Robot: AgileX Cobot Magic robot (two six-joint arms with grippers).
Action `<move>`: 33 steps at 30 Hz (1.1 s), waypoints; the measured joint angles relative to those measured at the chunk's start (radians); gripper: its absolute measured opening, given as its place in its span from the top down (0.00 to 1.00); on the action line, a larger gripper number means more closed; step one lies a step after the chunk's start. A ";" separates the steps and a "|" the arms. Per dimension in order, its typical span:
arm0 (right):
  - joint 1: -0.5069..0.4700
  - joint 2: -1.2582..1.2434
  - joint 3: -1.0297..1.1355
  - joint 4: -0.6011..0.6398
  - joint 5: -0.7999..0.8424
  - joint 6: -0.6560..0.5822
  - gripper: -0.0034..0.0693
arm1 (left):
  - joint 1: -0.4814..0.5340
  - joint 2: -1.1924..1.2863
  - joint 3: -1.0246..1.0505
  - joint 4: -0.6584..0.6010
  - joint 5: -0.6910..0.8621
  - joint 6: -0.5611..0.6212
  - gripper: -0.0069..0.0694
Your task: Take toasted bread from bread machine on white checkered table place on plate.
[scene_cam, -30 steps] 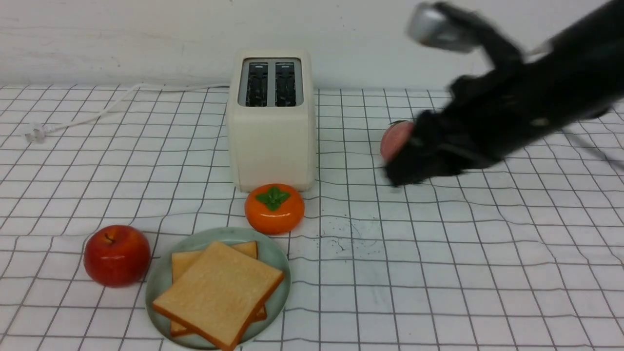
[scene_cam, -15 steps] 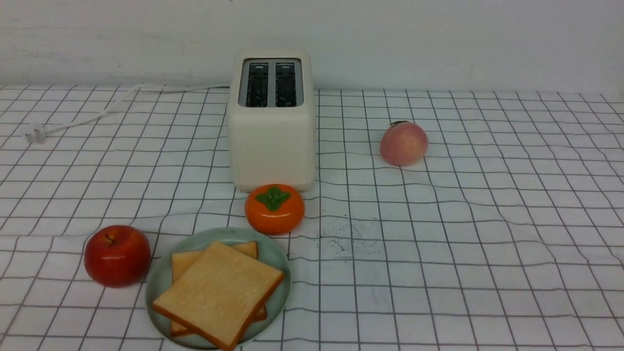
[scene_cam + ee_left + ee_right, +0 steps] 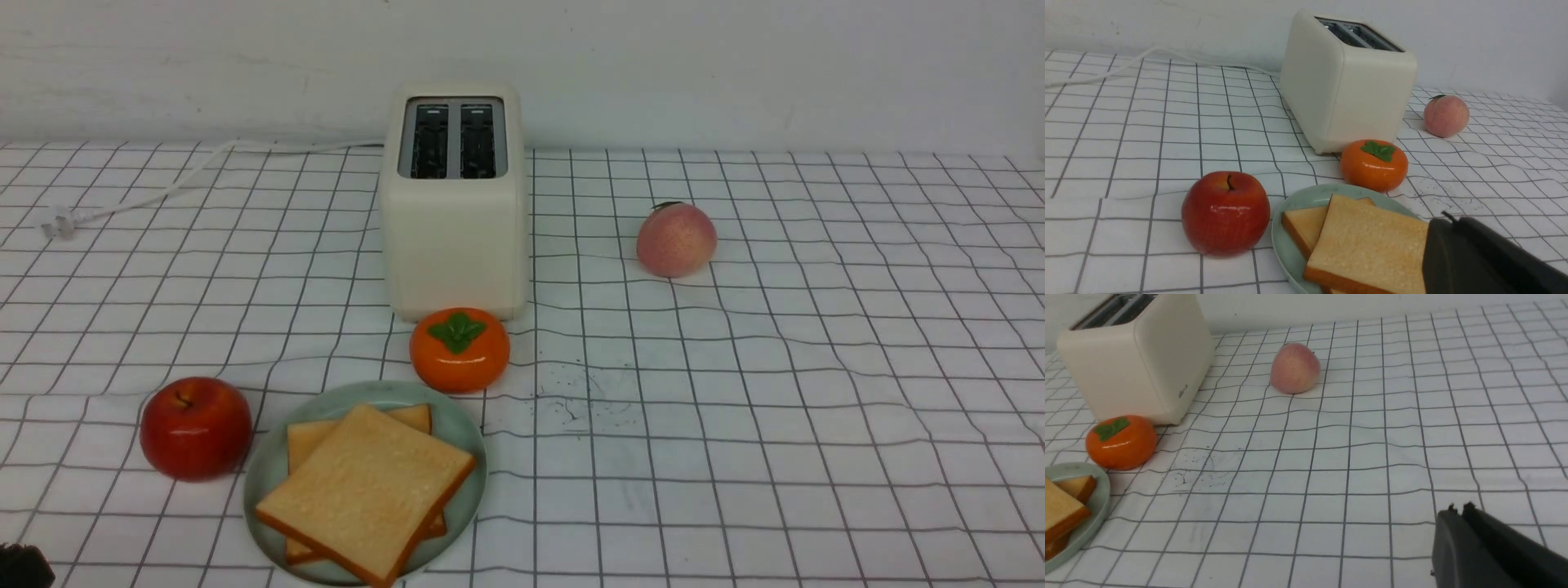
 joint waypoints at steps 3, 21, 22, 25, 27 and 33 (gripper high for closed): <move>0.000 0.000 0.043 -0.035 -0.019 0.004 0.93 | 0.000 0.000 0.004 0.000 0.003 0.000 0.93; -0.281 -0.147 0.282 0.032 -0.169 0.010 0.98 | 0.000 0.000 0.006 0.000 0.011 0.000 0.93; -0.299 -0.157 0.296 0.045 -0.181 0.010 0.98 | 0.000 0.000 0.006 0.000 0.011 0.000 0.93; -0.337 -0.168 0.327 0.075 -0.214 0.010 0.98 | 0.000 0.000 0.006 0.000 0.017 0.000 0.93; -0.339 -0.168 0.328 0.077 -0.223 0.010 0.98 | 0.000 0.000 0.006 0.000 0.017 0.000 0.93; -0.339 -0.168 0.357 0.146 -0.263 -0.071 0.98 | 0.000 0.000 0.006 0.000 0.017 0.000 0.93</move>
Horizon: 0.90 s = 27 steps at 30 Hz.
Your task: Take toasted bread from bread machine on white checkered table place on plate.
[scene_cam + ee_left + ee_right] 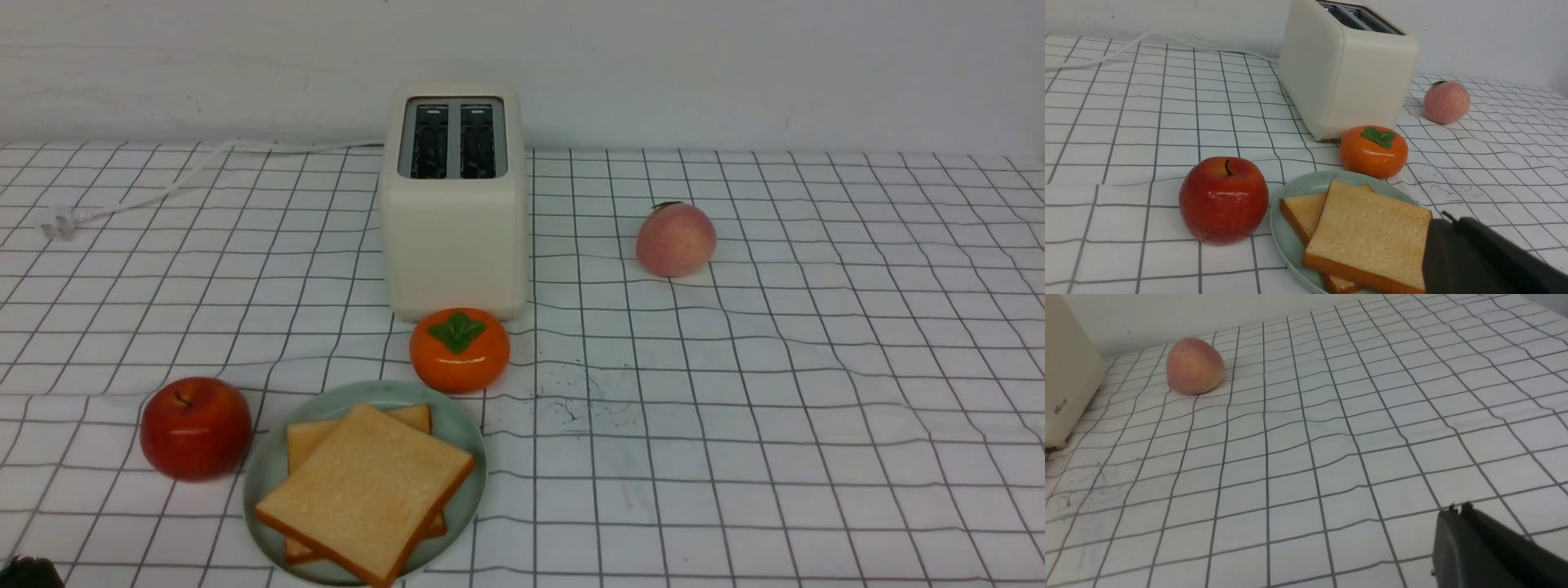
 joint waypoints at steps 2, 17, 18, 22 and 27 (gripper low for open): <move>0.000 0.000 0.011 0.075 -0.005 -0.098 0.98 | 0.000 0.000 0.000 0.000 0.000 0.000 0.93; 0.000 0.000 0.008 0.266 0.066 -0.323 0.98 | 0.000 0.000 0.000 0.000 0.009 0.000 0.91; 0.000 0.000 0.008 0.266 0.066 -0.321 0.98 | 0.000 0.000 0.000 0.000 0.009 0.000 0.91; 0.000 0.000 0.008 0.266 0.066 -0.314 0.98 | 0.000 0.000 0.000 0.000 0.009 0.000 0.91; 0.000 0.000 0.008 0.266 0.066 -0.311 0.97 | 0.000 0.000 0.000 0.000 0.009 0.000 0.90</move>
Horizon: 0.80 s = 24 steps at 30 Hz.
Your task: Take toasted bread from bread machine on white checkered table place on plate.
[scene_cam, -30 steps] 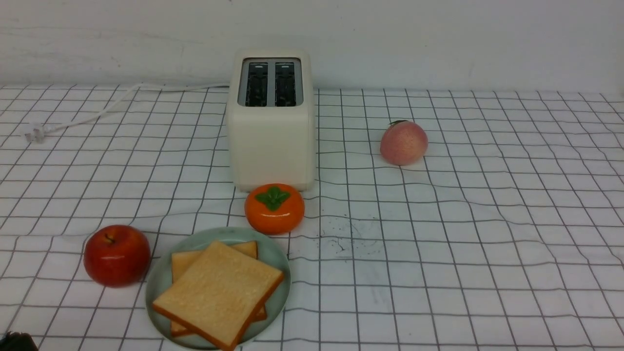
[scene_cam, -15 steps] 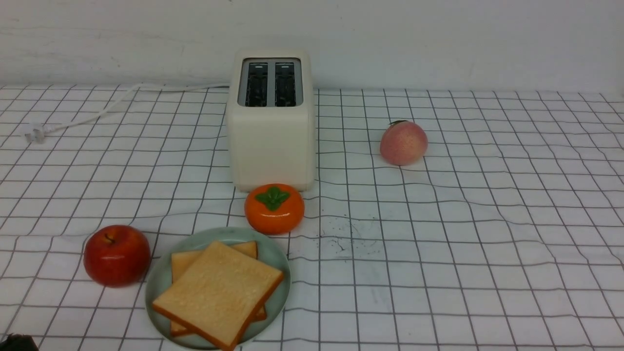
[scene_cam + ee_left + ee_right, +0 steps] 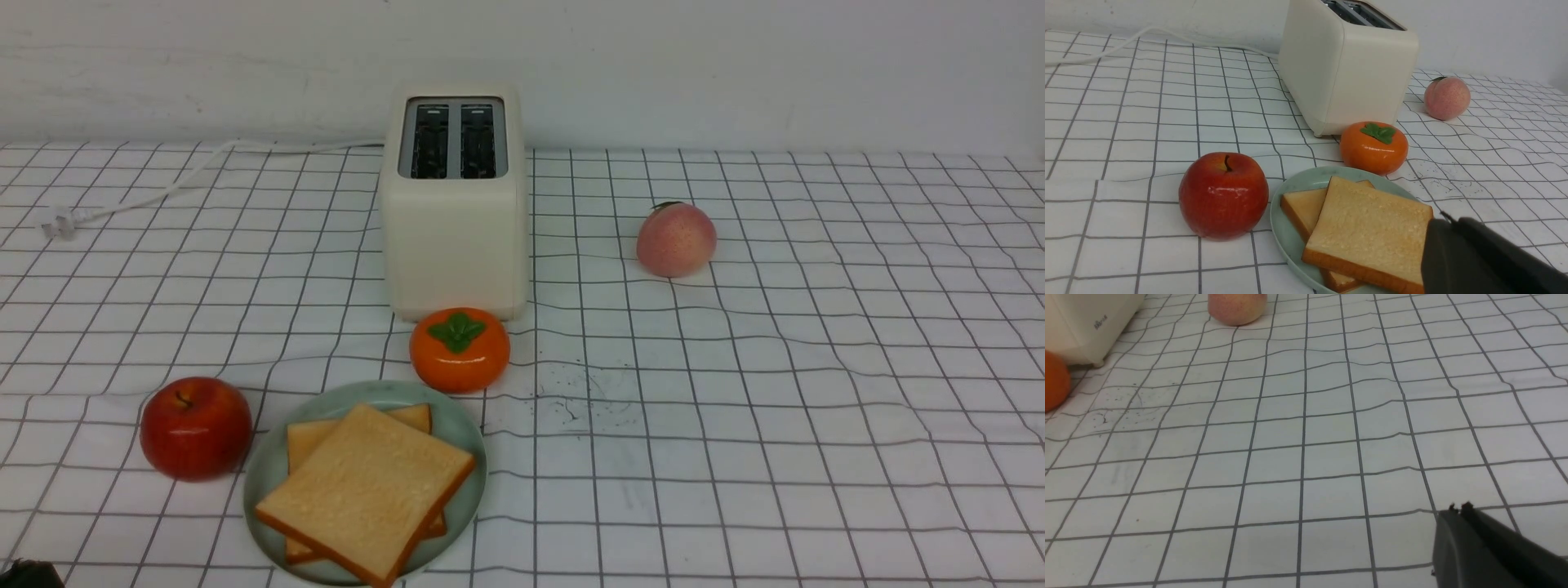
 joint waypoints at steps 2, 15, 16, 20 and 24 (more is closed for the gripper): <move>0.000 0.000 0.000 0.000 0.000 0.000 0.97 | 0.000 0.000 0.000 0.000 0.000 0.000 0.90; 0.000 0.000 0.000 0.000 0.000 0.000 0.95 | 0.000 0.000 0.027 0.029 -0.057 -0.013 0.89; 0.000 0.000 0.000 0.000 0.000 0.000 0.95 | 0.000 0.000 0.046 0.055 -0.093 -0.035 0.89; 0.000 0.000 0.000 0.000 0.000 0.000 0.95 | 0.013 0.000 0.136 0.181 -0.198 -0.170 0.93; 0.000 0.000 0.000 0.000 0.001 0.000 0.94 | 0.030 0.000 0.177 0.283 -0.125 -0.296 0.93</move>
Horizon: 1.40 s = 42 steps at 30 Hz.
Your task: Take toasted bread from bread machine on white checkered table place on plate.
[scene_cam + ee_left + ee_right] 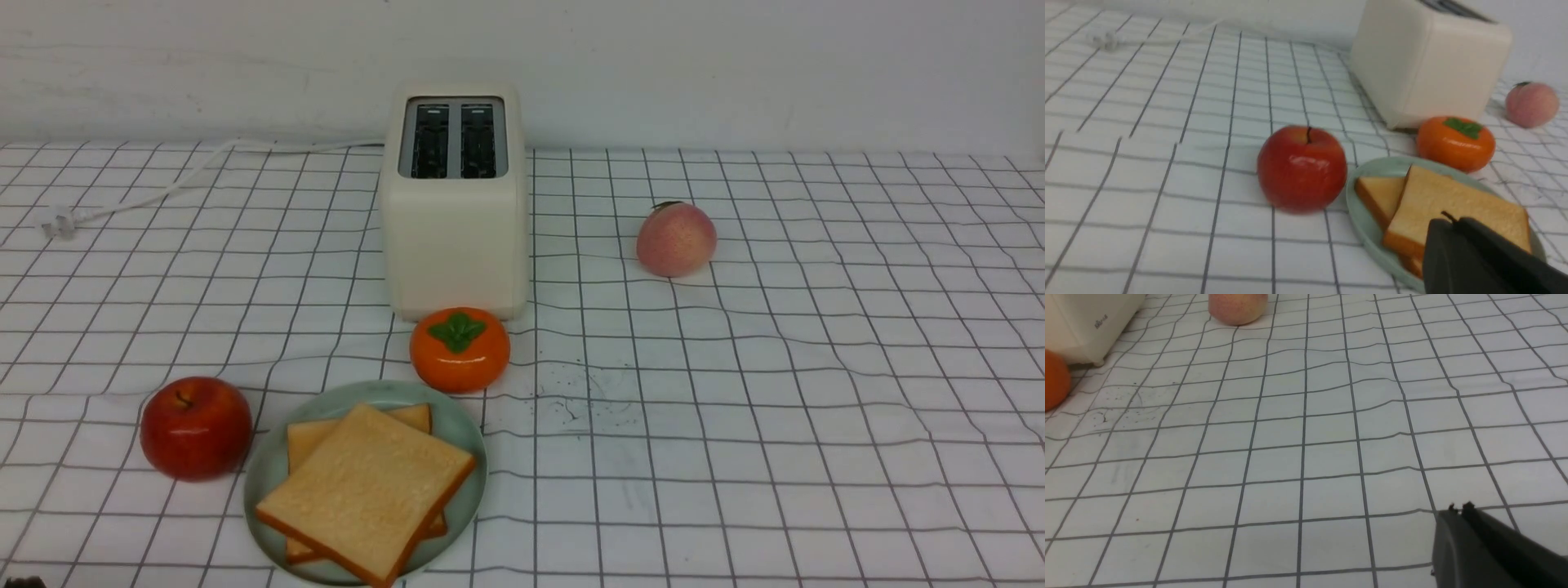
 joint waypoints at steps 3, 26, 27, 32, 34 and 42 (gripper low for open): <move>0.000 0.000 0.000 0.000 0.000 0.001 0.94 | 0.000 0.000 0.006 0.025 0.109 -0.033 0.93; 0.000 0.000 0.000 0.000 0.000 0.001 0.91 | 0.000 0.000 0.006 0.032 0.125 -0.048 0.93; 0.000 0.000 0.000 0.000 0.000 0.001 0.91 | 0.000 0.000 0.006 0.032 0.125 -0.048 0.93; 0.000 0.000 0.000 0.000 0.000 0.001 0.90 | 0.000 0.000 0.006 0.032 0.126 -0.048 0.93; 0.000 0.000 0.000 0.000 0.000 0.001 0.90 | 0.000 0.000 0.006 0.032 0.126 -0.048 0.92; 0.000 0.000 0.000 0.000 0.000 0.001 0.88 | 0.000 0.000 0.006 0.032 0.127 -0.048 0.92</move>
